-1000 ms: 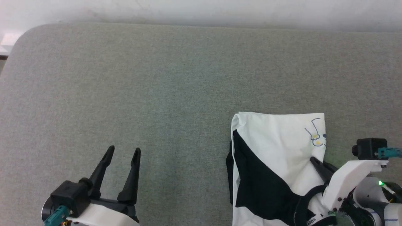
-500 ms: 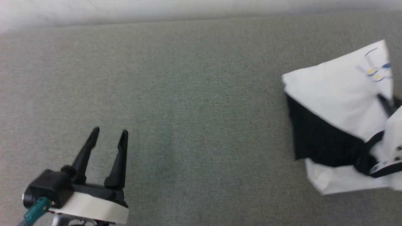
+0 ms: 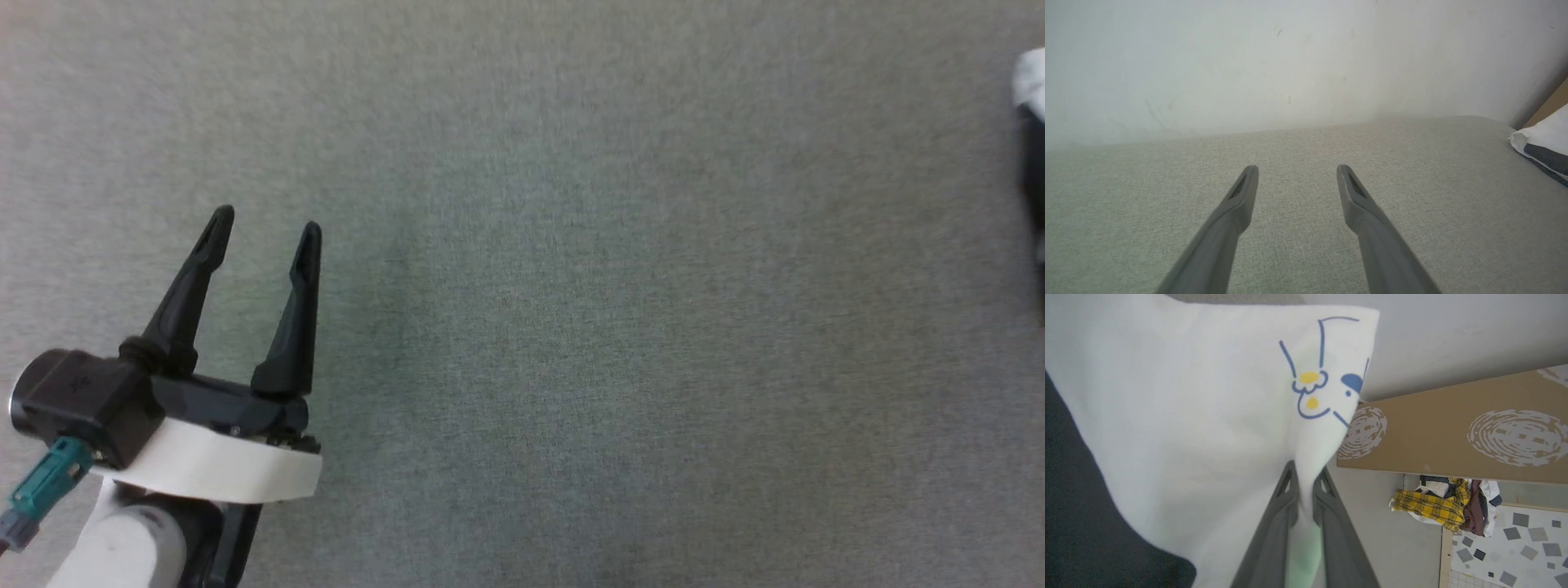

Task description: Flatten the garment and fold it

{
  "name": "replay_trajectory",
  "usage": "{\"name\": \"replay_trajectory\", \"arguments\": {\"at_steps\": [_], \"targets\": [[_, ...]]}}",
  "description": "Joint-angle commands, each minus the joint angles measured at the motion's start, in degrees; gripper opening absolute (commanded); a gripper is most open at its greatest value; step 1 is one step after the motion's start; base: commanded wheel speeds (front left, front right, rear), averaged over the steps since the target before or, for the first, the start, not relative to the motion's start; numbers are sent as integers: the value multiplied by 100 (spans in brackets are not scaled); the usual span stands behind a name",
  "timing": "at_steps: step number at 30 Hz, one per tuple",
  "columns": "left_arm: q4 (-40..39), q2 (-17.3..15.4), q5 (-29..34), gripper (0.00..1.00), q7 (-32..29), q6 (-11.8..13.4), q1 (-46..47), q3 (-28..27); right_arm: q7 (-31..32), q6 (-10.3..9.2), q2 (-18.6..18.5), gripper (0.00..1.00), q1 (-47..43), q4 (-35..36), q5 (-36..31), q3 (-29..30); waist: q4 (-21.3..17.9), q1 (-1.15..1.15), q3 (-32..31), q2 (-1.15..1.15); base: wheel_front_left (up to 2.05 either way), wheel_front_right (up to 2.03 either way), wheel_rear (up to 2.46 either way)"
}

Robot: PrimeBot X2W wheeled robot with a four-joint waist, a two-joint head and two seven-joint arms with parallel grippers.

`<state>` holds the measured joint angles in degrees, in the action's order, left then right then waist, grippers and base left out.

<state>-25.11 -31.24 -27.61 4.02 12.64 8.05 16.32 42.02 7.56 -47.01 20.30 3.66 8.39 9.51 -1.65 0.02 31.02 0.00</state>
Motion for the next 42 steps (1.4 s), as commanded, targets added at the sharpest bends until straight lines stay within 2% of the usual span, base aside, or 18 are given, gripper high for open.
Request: {"name": "replay_trajectory", "arguments": {"at_steps": [1, 10, 11, 12, 13, 14, 15, 22, 26, 29, 34, 42], "targets": [[-20, -23, 52, 100, -9, -41, 140, 10, -81, -8, -107, 0, 50, -128, -82, 133, -13, -2, 522, 0, 0, 0, 0], [-26, 4, 111, 100, 4, -52, 358, 65, -433, -8, -534, 1, -62, -558, -366, 439, 129, -2, 931, 0, 0, 0, 0], [-17, 14, 118, 100, 8, -57, 383, 81, -469, -8, -526, 18, -43, -590, -383, 435, 139, -2, 945, 0, 0, 0, 0], [-11, 25, 126, 100, 20, -64, 411, 97, -508, -8, -507, 44, -18, -616, -397, 423, 145, -2, 955, 0, 0, 0, 0], [-4, 37, 137, 100, 48, -75, 441, 110, -541, -8, -493, 94, 1, -639, -413, 394, 149, -2, 956, 0, 0, 0, 0], [-4, 37, 137, 100, 48, -75, 441, 110, -541, -8, -493, 94, 1, -639, -413, 394, 149, -2, 956, 0, 0, 0, 0], [7, 50, 152, 100, 90, -84, 470, 119, -565, -8, -474, 100, 22, -665, -428, 363, 150, -2, 945, 0, 0, 0, 0], [113, 209, 157, 100, 491, -112, 505, 138, -775, -8, -286, 100, 39, -901, -414, 310, 144, -2, 629, 0, 0, 0, 0], [259, 276, 91, 100, 646, -142, 395, 161, -1100, -8, 102, 100, -99, -908, -293, 479, 159, -2, 331, 0, 0, 0, 0], [379, 377, 36, 100, 756, -142, 290, 193, -1521, -8, 674, 100, -239, -765, -258, 733, 182, -2, 53, 0, 0, 0, 0], [635, 539, -53, 100, 946, -190, 17, 213, -2521, -8, 1966, 100, -711, -273, -437, 1070, 231, -2, -546, 0, 0, 0, 0], [946, 610, 86, 100, 1048, -206, -423, 298, -3463, -8, 3960, 100, -1777, 769, -793, 517, 323, -2, -1564, 0, 0, 0, 0]]}}
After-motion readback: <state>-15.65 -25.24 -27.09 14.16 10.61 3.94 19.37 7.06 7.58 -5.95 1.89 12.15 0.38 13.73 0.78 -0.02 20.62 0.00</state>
